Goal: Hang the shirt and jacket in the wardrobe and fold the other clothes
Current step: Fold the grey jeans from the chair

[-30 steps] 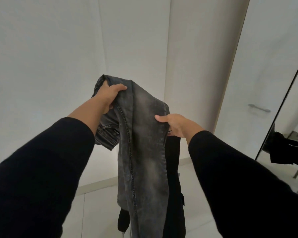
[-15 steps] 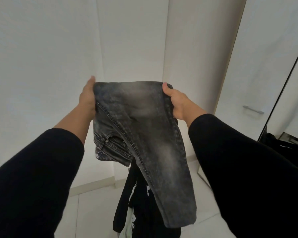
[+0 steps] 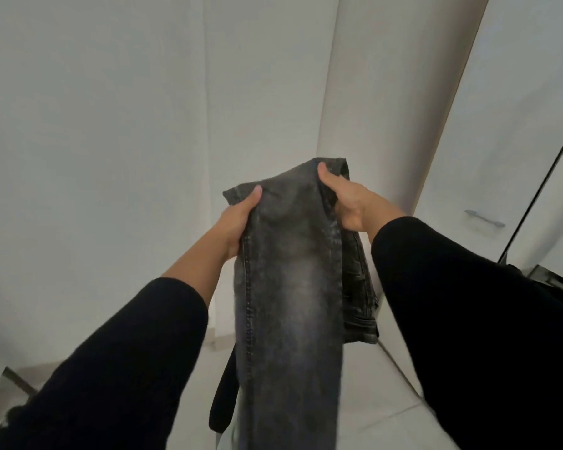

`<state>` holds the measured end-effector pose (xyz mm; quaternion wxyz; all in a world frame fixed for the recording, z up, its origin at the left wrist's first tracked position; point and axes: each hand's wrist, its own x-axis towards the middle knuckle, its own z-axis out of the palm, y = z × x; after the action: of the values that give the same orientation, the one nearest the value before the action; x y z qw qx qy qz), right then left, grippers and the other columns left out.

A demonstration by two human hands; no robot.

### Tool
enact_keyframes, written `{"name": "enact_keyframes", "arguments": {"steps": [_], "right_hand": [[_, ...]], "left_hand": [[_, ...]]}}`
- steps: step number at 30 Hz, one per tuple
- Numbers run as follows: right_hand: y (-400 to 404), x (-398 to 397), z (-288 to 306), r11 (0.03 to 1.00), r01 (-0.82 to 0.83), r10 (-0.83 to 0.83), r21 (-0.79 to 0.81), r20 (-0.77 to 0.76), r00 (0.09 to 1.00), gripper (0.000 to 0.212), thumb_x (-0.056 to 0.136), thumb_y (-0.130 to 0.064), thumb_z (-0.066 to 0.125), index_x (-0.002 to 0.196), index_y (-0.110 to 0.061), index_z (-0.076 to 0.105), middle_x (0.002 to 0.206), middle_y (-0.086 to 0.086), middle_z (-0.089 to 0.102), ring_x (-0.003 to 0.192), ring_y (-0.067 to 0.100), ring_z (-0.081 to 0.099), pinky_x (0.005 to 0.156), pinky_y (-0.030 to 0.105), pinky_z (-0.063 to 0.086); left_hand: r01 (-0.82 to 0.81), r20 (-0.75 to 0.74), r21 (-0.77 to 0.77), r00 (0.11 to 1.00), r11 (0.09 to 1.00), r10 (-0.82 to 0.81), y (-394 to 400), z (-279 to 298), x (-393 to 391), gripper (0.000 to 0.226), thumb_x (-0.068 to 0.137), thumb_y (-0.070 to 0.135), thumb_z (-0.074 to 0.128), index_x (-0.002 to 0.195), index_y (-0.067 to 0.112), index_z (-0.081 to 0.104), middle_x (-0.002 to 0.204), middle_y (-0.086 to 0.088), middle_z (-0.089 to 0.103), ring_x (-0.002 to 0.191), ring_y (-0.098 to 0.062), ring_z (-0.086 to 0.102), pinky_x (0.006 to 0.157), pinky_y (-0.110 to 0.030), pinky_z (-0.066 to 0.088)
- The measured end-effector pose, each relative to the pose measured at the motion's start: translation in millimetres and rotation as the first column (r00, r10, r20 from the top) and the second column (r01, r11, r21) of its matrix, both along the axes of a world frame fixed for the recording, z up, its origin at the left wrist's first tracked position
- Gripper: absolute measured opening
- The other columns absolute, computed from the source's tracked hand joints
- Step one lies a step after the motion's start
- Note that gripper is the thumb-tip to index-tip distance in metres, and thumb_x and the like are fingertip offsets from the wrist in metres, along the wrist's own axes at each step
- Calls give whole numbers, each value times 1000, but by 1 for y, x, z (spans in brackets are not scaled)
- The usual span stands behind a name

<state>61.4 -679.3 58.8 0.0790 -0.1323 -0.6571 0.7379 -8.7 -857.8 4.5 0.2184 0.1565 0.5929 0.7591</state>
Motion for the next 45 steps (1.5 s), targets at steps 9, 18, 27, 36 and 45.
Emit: {"name": "enact_keyframes", "arguments": {"steps": [9, 18, 27, 36, 45], "right_hand": [[24, 17, -21, 990, 99, -111, 96, 137, 984, 10, 94, -12, 56, 92, -5, 62, 91, 10, 65, 79, 20, 62, 67, 31, 51], [25, 17, -34, 972, -196, 181, 128, 123, 976, 67, 82, -14, 70, 135, -38, 37, 125, 5, 58, 112, 32, 56, 81, 63, 48], [0, 1, -4, 980, 180, -170, 83, -111, 979, 77, 82, -11, 72, 146, -19, 30, 130, 5, 45, 106, 24, 53, 83, 35, 51], [-4, 8, -8, 971, 237, -235, -4, -160, 959, 60, 85, 3, 59, 134, -18, 32, 112, 8, 46, 89, 21, 54, 65, 32, 51], [-3, 5, -6, 905, 320, -267, 280, -212, 940, 61, 78, 7, 68, 127, -22, 44, 122, 7, 44, 88, 16, 53, 78, 31, 55]], "left_hand": [[-283, -347, -247, 919, 927, 189, 38, 31, -8, 78, 80, 64, 57, 126, 2, 55, 121, -7, 59, 100, -19, 51, 88, -25, 39], [76, -270, -311, 949, 947, -165, 7, 51, -22, 68, 75, 38, 75, 133, 14, 48, 124, -3, 61, 114, -23, 58, 99, -47, 46], [-280, -267, -307, 943, 910, 200, 2, 53, -35, 50, 89, 35, 63, 124, 1, 50, 120, -11, 60, 105, -26, 60, 87, -36, 52], [-90, -89, -301, 994, 949, 66, 15, 43, -21, 39, 94, 9, 53, 130, 15, 39, 118, -11, 54, 105, -31, 56, 79, -57, 49], [-438, -111, -2, 894, 899, 435, 25, 52, -27, 37, 89, 11, 62, 123, 5, 49, 100, -5, 57, 89, -17, 59, 78, -26, 51]]}}
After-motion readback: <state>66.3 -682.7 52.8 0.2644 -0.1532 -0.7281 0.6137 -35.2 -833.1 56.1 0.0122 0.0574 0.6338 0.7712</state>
